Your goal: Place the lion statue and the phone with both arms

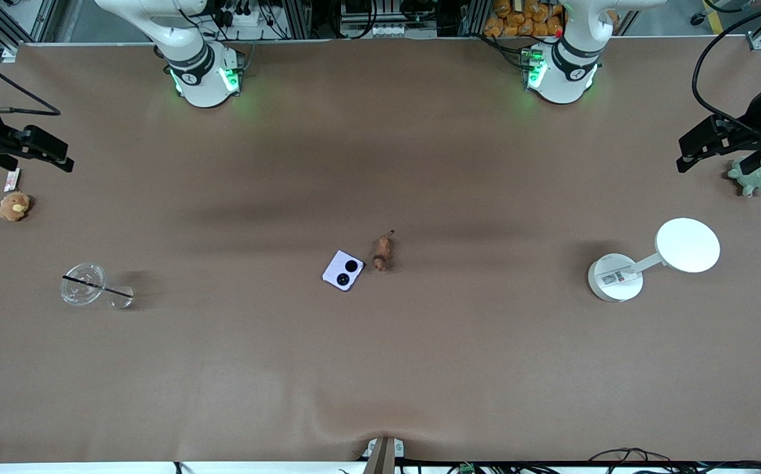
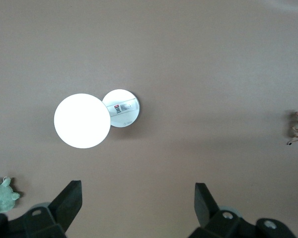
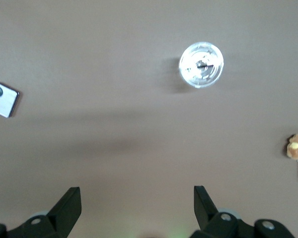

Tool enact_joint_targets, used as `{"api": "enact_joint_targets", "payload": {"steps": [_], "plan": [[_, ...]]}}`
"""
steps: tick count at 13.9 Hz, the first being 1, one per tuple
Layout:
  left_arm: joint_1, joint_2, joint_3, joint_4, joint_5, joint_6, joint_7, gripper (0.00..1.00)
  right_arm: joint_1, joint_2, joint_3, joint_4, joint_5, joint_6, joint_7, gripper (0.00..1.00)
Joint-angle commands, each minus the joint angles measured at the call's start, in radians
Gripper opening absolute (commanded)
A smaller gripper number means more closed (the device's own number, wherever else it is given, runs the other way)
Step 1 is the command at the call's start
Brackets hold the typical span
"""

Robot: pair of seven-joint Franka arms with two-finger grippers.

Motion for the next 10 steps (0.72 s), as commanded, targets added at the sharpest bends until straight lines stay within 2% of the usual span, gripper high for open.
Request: {"api": "enact_joint_targets", "payload": {"steps": [1,10], "plan": [[0.001,-0.013,-0.002,-0.001,0.014,-0.006,-0.002,1.00,-0.028,-0.007,0.020,0.002,-0.013,-0.039,0.014,1.00],[-0.001,0.005,-0.007,0.002,0.005,-0.013,0.010,1.00,-0.034,0.012,0.018,0.023,-0.013,-0.033,0.013,1.00]]}}
